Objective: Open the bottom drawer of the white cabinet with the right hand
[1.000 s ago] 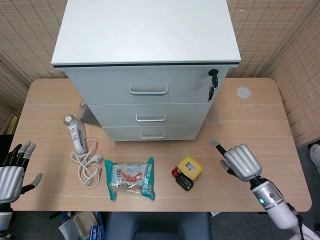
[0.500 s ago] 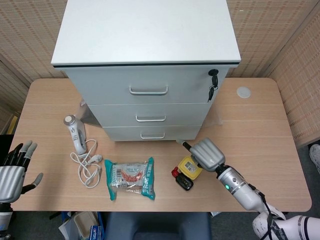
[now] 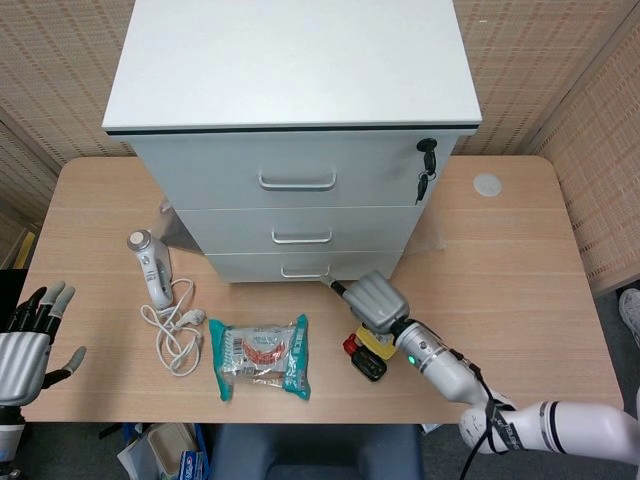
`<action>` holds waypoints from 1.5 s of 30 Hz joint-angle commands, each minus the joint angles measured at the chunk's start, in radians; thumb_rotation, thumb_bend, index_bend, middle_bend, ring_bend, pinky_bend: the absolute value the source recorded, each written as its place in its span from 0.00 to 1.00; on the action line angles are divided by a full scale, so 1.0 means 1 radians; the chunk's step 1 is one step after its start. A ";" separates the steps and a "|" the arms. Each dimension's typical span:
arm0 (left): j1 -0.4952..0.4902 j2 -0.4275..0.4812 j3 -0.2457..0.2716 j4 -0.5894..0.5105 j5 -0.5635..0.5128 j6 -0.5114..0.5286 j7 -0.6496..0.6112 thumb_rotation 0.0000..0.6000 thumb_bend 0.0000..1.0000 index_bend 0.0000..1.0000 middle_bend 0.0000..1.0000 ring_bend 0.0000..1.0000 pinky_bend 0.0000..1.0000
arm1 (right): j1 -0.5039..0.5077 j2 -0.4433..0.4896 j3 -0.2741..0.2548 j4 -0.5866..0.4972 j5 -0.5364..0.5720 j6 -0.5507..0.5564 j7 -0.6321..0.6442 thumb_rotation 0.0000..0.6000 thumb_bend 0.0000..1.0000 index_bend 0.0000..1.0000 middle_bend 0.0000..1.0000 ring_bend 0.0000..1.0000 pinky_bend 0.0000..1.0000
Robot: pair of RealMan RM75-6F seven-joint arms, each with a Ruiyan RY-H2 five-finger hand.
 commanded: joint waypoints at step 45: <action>-0.005 -0.003 0.004 0.002 0.001 -0.007 -0.001 1.00 0.27 0.00 0.00 0.00 0.14 | 0.178 -0.034 -0.152 -0.050 0.146 0.100 -0.065 1.00 0.52 0.08 0.95 0.98 0.89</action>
